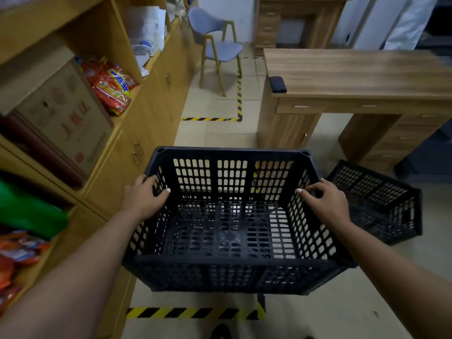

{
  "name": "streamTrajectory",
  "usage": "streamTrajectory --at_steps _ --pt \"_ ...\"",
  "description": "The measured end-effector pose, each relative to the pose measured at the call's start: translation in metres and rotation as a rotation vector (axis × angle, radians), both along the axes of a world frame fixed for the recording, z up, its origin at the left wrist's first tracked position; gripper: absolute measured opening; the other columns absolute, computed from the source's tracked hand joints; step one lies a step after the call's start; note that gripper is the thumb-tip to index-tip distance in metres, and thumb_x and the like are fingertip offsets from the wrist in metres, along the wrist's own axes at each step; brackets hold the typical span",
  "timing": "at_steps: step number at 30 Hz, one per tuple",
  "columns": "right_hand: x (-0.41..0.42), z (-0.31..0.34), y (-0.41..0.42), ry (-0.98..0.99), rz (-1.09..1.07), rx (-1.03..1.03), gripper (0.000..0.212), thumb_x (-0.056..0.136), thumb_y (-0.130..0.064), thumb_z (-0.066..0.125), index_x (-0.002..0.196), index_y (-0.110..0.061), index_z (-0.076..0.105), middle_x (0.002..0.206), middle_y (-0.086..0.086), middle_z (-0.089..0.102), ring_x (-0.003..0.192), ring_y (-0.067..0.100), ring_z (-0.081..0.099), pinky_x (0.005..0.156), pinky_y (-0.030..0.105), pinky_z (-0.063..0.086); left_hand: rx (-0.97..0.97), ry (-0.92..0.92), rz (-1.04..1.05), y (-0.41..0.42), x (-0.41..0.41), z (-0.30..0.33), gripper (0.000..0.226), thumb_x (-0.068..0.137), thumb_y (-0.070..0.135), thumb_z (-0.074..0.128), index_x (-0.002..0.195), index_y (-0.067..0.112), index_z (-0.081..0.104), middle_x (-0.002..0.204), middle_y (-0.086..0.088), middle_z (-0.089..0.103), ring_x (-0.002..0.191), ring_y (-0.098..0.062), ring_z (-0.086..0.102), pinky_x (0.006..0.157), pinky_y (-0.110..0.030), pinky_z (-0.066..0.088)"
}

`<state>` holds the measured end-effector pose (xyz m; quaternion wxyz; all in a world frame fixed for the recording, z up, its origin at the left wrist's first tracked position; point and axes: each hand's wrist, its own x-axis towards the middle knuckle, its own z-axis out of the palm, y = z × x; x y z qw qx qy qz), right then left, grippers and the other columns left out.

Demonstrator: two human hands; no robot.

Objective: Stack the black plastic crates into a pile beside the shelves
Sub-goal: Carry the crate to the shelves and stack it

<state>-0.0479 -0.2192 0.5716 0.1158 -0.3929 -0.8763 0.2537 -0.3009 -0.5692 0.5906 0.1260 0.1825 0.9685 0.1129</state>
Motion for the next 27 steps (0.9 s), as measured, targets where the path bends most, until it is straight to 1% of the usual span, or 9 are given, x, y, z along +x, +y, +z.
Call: streamTrajectory --at_steps 4,8,11,15,19,21,24,25,27 --pt "-0.032 -0.004 -0.016 0.031 0.007 -0.002 0.033 0.084 -0.048 0.064 0.093 -0.017 0.071 0.125 0.008 0.063 0.135 0.02 0.039 0.105 0.044 0.028 -0.051 -0.019 0.02 -0.016 -0.026 -0.005 0.065 0.093 0.047 0.045 0.148 0.017 0.031 0.156 -0.01 0.022 0.134 -0.041 0.031 0.108 -0.044 0.027" --pt "-0.049 -0.016 -0.028 0.033 0.003 -0.005 0.034 0.082 -0.047 0.065 0.095 -0.016 0.072 0.132 0.012 0.058 0.133 0.023 0.042 0.103 0.046 0.036 -0.06 -0.053 0.041 -0.03 -0.039 -0.017 0.067 0.091 0.052 0.046 0.149 0.023 0.028 0.158 -0.004 0.018 0.134 -0.041 0.03 0.105 -0.049 0.032" --pt "-0.05 -0.026 -0.034 0.007 -0.018 0.004 0.032 0.082 -0.046 0.066 0.098 -0.018 0.071 0.139 0.011 0.05 0.13 0.029 0.043 0.103 0.045 0.034 -0.071 -0.066 0.037 -0.039 -0.042 -0.03 0.07 0.09 0.054 0.047 0.149 0.023 0.028 0.158 -0.004 0.018 0.134 -0.043 0.031 0.106 -0.05 0.033" --pt "-0.045 -0.032 -0.039 -0.061 0.034 0.042 0.038 0.083 -0.043 0.068 0.113 -0.02 0.068 0.148 0.01 0.04 0.13 0.035 0.037 0.106 0.045 0.03 -0.041 -0.069 0.038 -0.043 -0.044 -0.038 0.068 0.09 0.053 0.048 0.148 0.022 0.031 0.158 -0.005 0.019 0.134 -0.043 0.029 0.106 -0.049 0.032" --pt "-0.038 -0.036 -0.04 -0.103 0.11 0.057 0.055 0.082 -0.042 0.069 0.132 -0.023 0.054 0.154 0.01 0.029 0.135 0.034 0.03 0.109 0.046 0.03 -0.004 -0.052 0.051 -0.039 -0.046 -0.037 0.069 0.092 0.05 0.049 0.149 0.014 0.03 0.159 -0.007 0.019 0.137 -0.04 0.028 0.109 -0.047 0.029" --pt "-0.032 -0.04 -0.04 -0.11 0.129 0.066 0.061 0.082 -0.042 0.069 0.137 -0.023 0.049 0.156 0.011 0.025 0.138 0.034 0.027 0.109 0.047 0.03 -0.026 -0.08 0.028 -0.045 -0.041 -0.042 0.074 0.091 0.052 0.049 0.15 0.014 0.025 0.161 -0.003 0.008 0.136 -0.04 0.032 0.107 -0.047 0.032" --pt "-0.025 -0.046 -0.042 -0.141 0.139 0.11 0.064 0.082 -0.043 0.068 0.139 -0.023 0.046 0.157 0.012 0.021 0.138 0.034 0.027 0.105 0.048 0.037 -0.046 -0.1 0.011 -0.057 -0.027 -0.056 0.079 0.088 0.058 0.05 0.151 0.018 0.023 0.16 0.008 -0.013 0.122 -0.039 0.048 0.09 -0.043 0.047" --pt "-0.023 -0.047 -0.043 -0.156 0.147 0.13 0.065 0.082 -0.044 0.067 0.139 -0.024 0.045 0.157 0.011 0.02 0.137 0.035 0.028 0.101 0.048 0.04 -0.051 -0.096 0.012 -0.059 -0.025 -0.058 0.081 0.087 0.059 0.05 0.151 0.019 0.022 0.159 0.01 -0.017 0.12 -0.038 0.049 0.087 -0.043 0.049" --pt "-0.023 -0.048 -0.044 -0.175 0.152 0.131 0.066 0.082 -0.046 0.067 0.141 -0.025 0.043 0.158 0.01 0.017 0.136 0.036 0.029 0.097 0.048 0.043 -0.063 -0.097 0.022 -0.057 -0.024 -0.058 0.083 0.086 0.062 0.048 0.152 0.022 0.017 0.158 0.011 -0.021 0.12 -0.039 0.049 0.086 -0.043 0.049"
